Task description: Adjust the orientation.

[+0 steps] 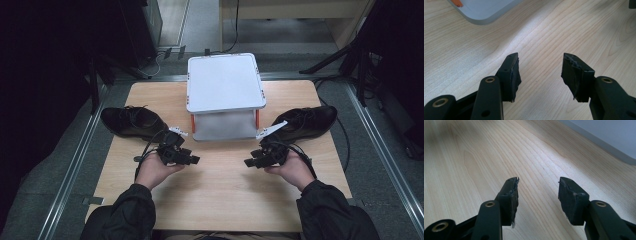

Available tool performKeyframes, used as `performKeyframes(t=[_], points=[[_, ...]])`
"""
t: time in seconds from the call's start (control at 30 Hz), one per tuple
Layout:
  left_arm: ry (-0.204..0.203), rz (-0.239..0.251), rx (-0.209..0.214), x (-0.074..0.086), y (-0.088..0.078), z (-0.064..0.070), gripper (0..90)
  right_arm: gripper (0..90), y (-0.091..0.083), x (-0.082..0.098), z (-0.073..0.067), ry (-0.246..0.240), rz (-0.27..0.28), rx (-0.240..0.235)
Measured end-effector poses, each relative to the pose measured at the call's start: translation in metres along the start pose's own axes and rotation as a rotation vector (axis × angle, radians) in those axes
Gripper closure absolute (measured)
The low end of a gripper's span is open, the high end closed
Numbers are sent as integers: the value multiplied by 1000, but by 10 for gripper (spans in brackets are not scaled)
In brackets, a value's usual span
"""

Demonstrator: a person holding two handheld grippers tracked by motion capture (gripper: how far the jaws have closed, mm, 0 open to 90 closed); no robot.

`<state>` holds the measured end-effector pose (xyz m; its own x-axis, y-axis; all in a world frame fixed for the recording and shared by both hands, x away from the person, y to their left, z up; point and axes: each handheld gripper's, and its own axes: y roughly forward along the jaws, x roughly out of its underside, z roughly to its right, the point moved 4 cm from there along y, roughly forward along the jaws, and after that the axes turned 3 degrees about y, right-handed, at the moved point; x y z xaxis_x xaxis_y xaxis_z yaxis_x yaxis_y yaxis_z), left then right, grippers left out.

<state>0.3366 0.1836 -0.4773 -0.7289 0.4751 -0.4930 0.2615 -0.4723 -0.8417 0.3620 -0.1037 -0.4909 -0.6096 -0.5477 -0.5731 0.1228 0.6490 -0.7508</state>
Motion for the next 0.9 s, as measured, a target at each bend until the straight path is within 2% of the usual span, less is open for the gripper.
performKeyframes(t=[0.2,0.23,0.4,0.57,0.63,0.67,0.9], points=[[-6,-4,2,0,1,-1,487,511,0,1,1,-7,-4,-1],[-6,-4,-2,0,2,-2,461,511,0,1,1,-8,-4,1],[-12,-12,1,2,1,-3,482,510,0,0,1,-3,-2,1],[-13,-9,8,3,0,-3,487,510,0,0,-1,-17,-7,-1],[-12,-16,12,3,-1,-4,499,510,0,1,-1,-17,-10,-2],[-25,-18,24,3,-2,-4,547,510,0,1,-1,-12,-17,-2],[-37,-14,1,4,-7,-6,556,510,1,0,-1,-18,-18,-5]])
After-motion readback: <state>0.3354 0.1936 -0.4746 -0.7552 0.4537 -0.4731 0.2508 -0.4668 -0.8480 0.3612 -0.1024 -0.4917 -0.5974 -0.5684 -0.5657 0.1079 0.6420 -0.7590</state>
